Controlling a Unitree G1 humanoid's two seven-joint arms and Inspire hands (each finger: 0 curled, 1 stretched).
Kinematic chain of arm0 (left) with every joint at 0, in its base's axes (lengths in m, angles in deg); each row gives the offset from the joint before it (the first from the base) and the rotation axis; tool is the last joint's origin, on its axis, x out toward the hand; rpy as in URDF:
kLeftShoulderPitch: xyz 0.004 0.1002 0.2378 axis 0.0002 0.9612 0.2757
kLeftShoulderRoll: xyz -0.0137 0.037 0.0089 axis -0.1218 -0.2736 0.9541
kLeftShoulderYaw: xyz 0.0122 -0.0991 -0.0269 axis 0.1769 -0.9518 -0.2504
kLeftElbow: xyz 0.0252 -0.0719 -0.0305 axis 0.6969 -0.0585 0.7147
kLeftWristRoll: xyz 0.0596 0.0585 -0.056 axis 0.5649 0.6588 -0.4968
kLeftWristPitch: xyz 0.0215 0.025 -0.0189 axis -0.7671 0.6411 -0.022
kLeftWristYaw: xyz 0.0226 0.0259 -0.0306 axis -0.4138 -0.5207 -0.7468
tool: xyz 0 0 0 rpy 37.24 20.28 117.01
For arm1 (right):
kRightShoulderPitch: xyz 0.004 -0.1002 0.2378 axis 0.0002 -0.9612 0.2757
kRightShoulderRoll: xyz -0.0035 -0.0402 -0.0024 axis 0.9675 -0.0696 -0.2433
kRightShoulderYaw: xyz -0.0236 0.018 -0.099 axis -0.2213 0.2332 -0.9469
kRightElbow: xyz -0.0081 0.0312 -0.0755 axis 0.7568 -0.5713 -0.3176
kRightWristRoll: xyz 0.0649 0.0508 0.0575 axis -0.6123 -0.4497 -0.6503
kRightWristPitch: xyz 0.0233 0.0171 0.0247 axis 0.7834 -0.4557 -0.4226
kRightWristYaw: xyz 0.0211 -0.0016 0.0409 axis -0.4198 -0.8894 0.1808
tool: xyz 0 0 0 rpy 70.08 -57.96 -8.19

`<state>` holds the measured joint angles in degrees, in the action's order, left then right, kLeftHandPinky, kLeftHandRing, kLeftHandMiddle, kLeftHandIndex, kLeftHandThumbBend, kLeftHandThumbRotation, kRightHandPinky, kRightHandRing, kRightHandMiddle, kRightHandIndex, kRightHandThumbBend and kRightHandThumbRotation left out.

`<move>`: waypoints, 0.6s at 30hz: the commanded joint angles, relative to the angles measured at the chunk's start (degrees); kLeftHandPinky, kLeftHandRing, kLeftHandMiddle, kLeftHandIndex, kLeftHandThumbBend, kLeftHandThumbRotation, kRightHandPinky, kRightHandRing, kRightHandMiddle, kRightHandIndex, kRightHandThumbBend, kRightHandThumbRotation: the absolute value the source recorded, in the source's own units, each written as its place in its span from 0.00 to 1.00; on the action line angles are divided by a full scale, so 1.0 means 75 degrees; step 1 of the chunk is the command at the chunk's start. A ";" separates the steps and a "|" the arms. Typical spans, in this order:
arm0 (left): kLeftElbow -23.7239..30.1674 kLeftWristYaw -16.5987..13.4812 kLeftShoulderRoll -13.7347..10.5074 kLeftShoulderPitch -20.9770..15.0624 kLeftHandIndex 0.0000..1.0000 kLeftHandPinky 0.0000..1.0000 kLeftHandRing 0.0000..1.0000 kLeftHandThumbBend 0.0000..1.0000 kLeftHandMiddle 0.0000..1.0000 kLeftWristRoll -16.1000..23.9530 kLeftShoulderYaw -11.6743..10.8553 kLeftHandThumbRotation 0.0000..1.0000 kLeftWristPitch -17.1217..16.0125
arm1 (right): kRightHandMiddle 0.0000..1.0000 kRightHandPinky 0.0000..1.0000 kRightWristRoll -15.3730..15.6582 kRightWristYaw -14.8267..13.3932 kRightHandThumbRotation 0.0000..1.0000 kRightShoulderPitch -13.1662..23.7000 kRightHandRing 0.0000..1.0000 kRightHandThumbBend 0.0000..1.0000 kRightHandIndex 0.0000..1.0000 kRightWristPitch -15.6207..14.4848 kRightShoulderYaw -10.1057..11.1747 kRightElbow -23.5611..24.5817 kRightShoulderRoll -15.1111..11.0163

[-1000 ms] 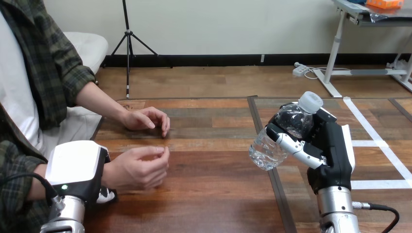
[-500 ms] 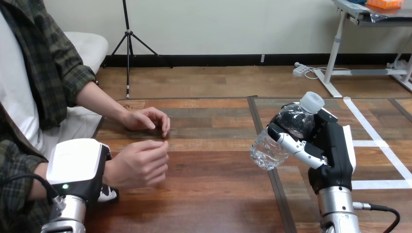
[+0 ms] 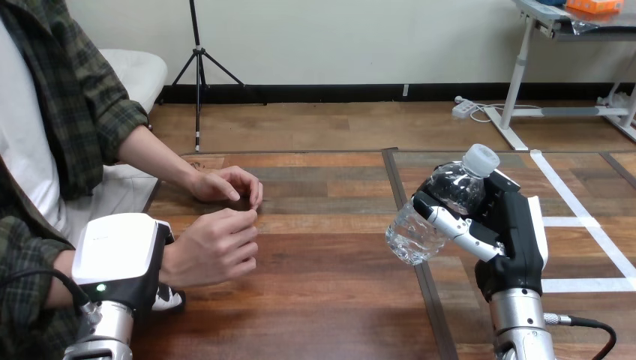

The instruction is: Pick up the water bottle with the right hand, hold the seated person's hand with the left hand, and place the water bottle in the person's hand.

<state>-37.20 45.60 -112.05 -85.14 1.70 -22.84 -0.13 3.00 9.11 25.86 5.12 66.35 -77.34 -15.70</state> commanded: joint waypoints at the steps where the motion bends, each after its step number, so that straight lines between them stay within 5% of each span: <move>1: 0.0025 0.0172 -0.0010 0.0038 0.50 0.27 0.33 0.83 0.41 -0.0160 0.0094 0.00 -0.0030 | 0.48 0.40 -0.0078 -0.0047 0.00 0.0549 0.45 0.69 0.51 0.0049 0.0053 0.0592 -0.0036; 18: 0.0041 0.0190 -0.0043 -0.0007 0.51 0.32 0.38 0.81 0.45 -0.0209 0.0123 0.00 -0.0075 | 0.49 0.41 -0.0178 -0.0012 0.00 0.0572 0.45 0.69 0.51 0.0011 0.0049 0.0604 -0.0011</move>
<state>-37.09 46.36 -112.07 -84.95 0.45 -22.80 -0.60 2.23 9.08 25.86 4.64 66.34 -76.42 -15.63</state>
